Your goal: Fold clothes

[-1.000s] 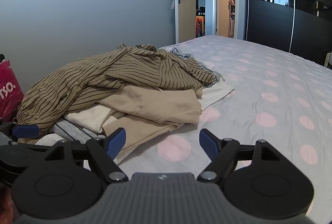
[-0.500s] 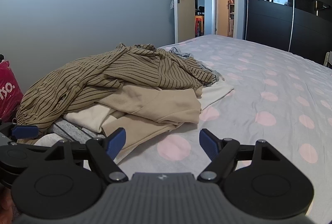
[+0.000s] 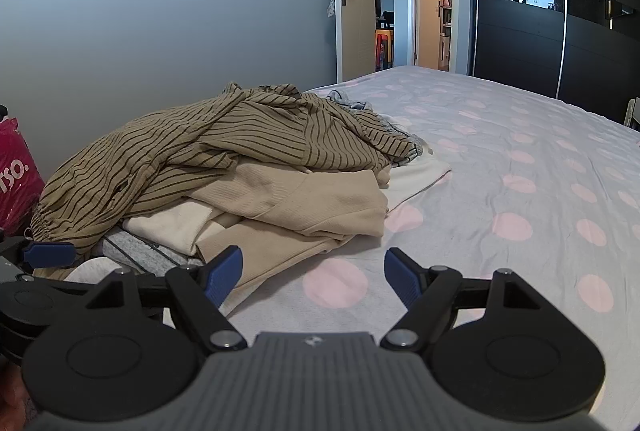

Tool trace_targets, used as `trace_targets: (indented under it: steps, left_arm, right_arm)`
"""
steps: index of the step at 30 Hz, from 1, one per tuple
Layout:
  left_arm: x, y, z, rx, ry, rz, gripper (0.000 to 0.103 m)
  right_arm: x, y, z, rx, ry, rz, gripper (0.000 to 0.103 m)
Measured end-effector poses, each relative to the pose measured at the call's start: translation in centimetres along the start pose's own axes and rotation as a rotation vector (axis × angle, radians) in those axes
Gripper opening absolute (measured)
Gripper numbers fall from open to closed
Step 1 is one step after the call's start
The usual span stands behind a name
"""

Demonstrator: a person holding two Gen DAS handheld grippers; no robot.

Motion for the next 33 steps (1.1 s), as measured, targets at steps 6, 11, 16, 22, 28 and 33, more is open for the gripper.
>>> trace_targets:
  steps: [6, 11, 16, 22, 28, 33]
  left_arm:
    - [0.0, -0.1, -0.1, -0.003, -0.001, 0.002, 0.074]
    - [-0.2, 0.0, 0.1, -0.005, -0.002, 0.006, 0.074]
    - [-0.6, 0.4, 1.1, 0.012, -0.002, 0.010, 0.070]
    - [-1.5, 2.1, 3.0, 0.012, 0.003, 0.036, 0.065]
    - [-3.3, 4.9, 4.7, -0.042, -0.014, 0.039, 0.064]
    - [-5.5, 7.3, 6.0, -0.082, -0.030, 0.043, 0.061]
  right_arm:
    - [0.0, 0.0, 0.2, 0.005, 0.001, 0.000, 0.080]
    - [-0.1, 0.1, 0.3, 0.013, 0.006, 0.000, 0.080]
    - [-0.5, 0.5, 0.7, 0.015, 0.022, 0.004, 0.080]
    - [-2.1, 1.9, 1.6, 0.048, 0.039, 0.038, 0.080]
    - [-4.5, 4.8, 3.8, 0.138, 0.092, 0.022, 0.078]
    - [-7.5, 7.0, 6.0, 0.251, 0.090, -0.007, 0.073]
Point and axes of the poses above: each gripper's, at about its wrist camera, not at the fingertips, and x roughly against the way its jaws point, z to its left, y to its top, the point moved 3 cm from there along -x, roughly the way its jaws point, and after that the axes turned 7 degrees about z, right-handed, at the moved point
